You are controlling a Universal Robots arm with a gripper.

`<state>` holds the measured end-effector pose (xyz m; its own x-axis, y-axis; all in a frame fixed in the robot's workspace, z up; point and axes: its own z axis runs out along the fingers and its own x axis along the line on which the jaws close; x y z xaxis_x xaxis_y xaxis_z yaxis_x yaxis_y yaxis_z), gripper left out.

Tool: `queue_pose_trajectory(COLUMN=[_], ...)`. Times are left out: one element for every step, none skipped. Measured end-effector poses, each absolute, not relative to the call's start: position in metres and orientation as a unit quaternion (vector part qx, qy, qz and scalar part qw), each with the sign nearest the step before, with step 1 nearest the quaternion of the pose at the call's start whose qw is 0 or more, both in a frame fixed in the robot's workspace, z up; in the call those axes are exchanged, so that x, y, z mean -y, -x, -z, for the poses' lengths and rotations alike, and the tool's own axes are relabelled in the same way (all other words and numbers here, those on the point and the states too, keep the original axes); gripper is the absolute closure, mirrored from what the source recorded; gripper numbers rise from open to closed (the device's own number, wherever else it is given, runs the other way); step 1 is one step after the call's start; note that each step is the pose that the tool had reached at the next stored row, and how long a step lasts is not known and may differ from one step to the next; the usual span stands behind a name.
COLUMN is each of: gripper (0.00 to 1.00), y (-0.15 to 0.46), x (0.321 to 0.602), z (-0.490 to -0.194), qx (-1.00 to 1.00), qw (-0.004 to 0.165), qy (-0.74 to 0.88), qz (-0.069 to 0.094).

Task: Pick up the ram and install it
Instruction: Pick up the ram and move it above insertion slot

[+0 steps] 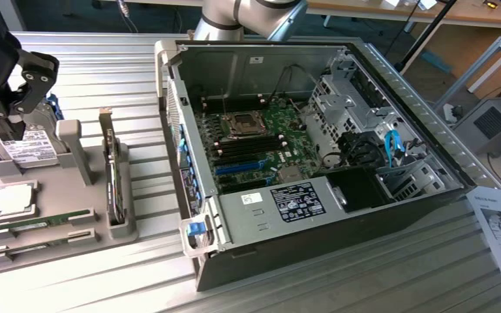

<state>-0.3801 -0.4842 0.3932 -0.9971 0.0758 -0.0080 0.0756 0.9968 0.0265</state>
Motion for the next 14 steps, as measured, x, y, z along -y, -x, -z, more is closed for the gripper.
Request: queue_pose_trajectory(gripper=[0.89, 0.89, 0.89, 0.89, 0.89, 0.89, 0.89, 0.89, 0.89, 0.89, 0.89, 0.89, 0.89, 0.89], y=[0.3801, 0.3801, 0.3801, 0.3801, 0.3803, 0.3806, 0.3811, 0.3817, 0.3822, 0.3828, 0.3832, 0.3837, 0.384, 0.3843], x=[0.4842, 0.4842, 0.4842, 0.4842, 0.4844, 0.4849, 0.4855, 0.4864, 0.4874, 0.4887, 0.4898, 0.4914, 0.4926, 0.4939], z=[-0.3932, -0.3933, -0.3933, -0.3933, -0.3932, -0.3931, -0.393, -0.3929, -0.3929, -0.3928, -0.3927, -0.3926, -0.3925, -0.3924], qx=[-0.999, -0.999, -0.999, -0.999, -0.999, -0.999, -0.999, -0.999, -0.999, -0.999, -0.999, -0.999, -0.999, -0.999], qw=[0.004, 0.004, 0.004, 0.004, 0.004, 0.004, 0.005, 0.004, 0.004, 0.004, 0.004, 0.004, 0.004, 0.004], qy=[-0.038, -0.038, -0.038, -0.038, -0.038, -0.038, -0.038, -0.038, -0.038, -0.038, -0.038, -0.038, -0.038, -0.038], qz=[-0.013, -0.013, -0.013, -0.013, -0.013, -0.013, -0.013, -0.013, -0.013, -0.013, -0.013, -0.013, -0.013, -0.013])
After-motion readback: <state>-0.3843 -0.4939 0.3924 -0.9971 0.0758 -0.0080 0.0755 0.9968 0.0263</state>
